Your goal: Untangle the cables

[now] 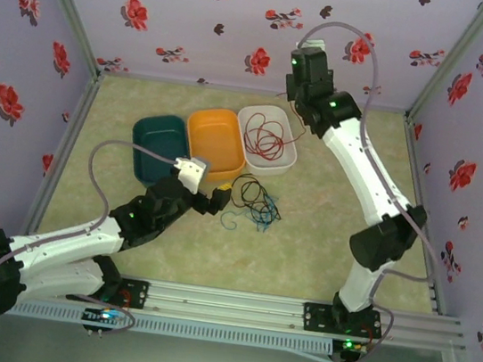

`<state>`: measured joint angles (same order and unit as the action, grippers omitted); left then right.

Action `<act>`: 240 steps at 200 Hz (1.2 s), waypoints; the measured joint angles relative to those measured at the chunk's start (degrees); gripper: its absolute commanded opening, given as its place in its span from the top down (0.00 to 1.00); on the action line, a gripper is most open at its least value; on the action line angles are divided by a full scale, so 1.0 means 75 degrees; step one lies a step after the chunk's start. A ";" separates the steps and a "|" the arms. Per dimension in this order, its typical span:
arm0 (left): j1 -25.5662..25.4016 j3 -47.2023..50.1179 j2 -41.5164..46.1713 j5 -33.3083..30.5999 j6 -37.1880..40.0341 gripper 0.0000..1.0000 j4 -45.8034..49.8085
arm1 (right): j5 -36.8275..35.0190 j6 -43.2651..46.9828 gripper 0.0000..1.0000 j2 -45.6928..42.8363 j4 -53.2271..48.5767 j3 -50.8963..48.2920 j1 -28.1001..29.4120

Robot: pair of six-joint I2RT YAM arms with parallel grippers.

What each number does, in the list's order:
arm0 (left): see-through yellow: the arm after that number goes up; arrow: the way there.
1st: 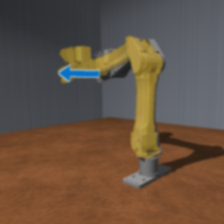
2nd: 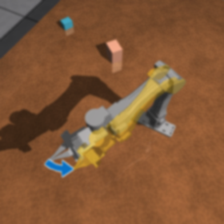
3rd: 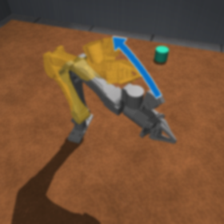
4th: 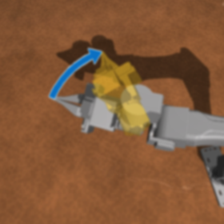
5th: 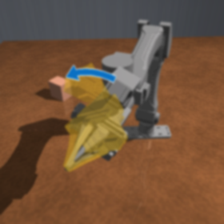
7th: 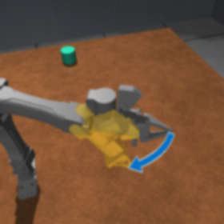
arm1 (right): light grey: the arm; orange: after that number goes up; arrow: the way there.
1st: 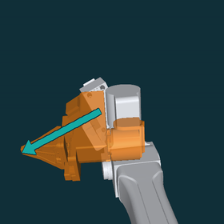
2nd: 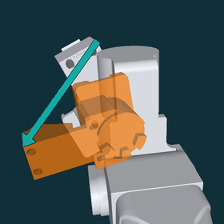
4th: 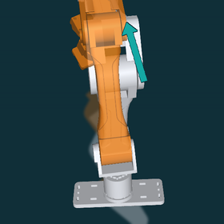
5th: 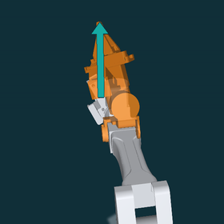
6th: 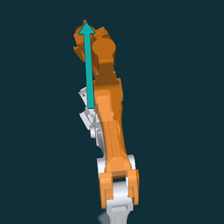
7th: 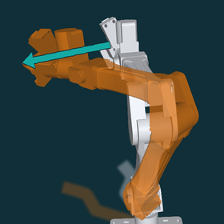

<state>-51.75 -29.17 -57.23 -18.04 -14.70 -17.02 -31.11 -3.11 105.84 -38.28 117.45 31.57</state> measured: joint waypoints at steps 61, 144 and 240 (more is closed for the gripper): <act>0.0000 0.0000 -0.0009 0.0000 0.0000 0.00 0.0003 | 0.0213 -0.0350 1.00 0.1728 -0.1763 0.1912 -0.0061; 0.0000 0.0000 -0.0207 0.0003 -0.0026 0.00 0.0000 | 0.0664 -0.0682 1.00 0.3162 -0.2451 0.2448 -0.0061; 0.0000 0.0000 -0.0484 0.0035 -0.0055 0.00 -0.0038 | 0.0953 -0.0836 1.00 0.4275 -0.2544 0.2579 -0.0344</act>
<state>-51.75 -29.17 -60.86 -17.78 -15.11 -17.30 -23.97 -9.39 137.91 -57.36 136.79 28.99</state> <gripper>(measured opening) 0.997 0.062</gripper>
